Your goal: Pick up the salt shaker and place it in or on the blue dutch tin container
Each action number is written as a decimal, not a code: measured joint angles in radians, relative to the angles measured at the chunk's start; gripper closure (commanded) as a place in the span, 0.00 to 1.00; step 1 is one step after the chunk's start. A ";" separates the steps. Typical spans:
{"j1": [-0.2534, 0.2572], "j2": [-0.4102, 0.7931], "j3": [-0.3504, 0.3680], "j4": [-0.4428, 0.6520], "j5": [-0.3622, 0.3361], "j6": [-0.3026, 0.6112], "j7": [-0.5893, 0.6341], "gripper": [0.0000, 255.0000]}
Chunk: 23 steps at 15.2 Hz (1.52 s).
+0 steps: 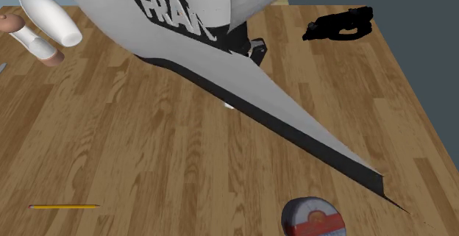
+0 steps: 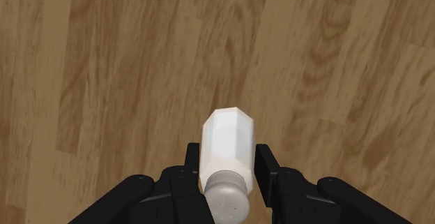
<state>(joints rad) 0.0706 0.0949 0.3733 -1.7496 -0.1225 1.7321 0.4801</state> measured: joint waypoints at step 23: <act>0.029 -0.732 -0.098 -0.557 0.185 -0.138 -0.160 1.00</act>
<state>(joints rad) 0.0994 -0.6372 0.2749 -2.3065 0.0627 1.5941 0.3202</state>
